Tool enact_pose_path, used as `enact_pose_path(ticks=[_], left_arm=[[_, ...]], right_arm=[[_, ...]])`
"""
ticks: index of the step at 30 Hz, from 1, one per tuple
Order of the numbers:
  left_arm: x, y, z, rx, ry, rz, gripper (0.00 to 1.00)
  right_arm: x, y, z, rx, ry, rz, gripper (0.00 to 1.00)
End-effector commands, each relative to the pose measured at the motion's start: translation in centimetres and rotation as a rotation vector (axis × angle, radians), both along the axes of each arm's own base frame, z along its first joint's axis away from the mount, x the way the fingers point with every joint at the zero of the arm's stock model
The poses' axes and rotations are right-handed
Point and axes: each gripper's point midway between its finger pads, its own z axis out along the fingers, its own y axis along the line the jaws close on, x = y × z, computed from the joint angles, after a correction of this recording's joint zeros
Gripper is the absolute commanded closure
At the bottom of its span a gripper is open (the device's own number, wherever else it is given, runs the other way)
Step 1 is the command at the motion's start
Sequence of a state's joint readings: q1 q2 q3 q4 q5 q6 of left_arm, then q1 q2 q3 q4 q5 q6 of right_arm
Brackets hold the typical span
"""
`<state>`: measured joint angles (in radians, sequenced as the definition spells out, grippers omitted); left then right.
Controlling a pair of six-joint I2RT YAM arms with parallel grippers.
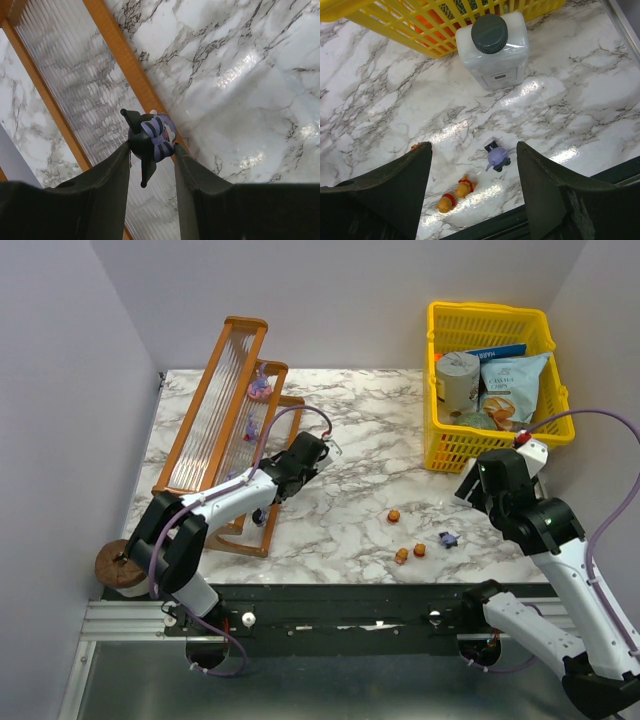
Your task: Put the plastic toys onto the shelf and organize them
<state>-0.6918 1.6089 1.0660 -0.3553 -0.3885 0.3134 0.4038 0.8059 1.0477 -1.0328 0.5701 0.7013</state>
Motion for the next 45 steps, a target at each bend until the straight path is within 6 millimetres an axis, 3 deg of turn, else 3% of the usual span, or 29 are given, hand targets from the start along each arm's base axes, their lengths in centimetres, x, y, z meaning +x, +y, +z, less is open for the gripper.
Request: enact_pose_path(ticks=[1, 26, 35, 45], left_arm=[[0.4, -0.4, 2.5, -0.08, -0.085, -0.073, 0.91], [1.9, 3.6, 1.1, 0.062, -0.155, 0.105, 0.94], [1.8, 3.8, -0.2, 0.079, -0.15, 0.102, 0.96], [2.1, 3.3, 0.8, 0.039, -0.159, 0.123, 0.96]], right_arm=[[0.4, -0.1, 0.0, -0.014, 0.0, 0.004, 0.24], [1.1, 0.5, -0.3, -0.014, 0.013, 0.018, 0.24], [1.4, 0.6, -0.5, -0.015, 0.018, 0.02, 0.24], [1.5, 0.8, -0.6, -0.004, 0.016, 0.024, 0.24]])
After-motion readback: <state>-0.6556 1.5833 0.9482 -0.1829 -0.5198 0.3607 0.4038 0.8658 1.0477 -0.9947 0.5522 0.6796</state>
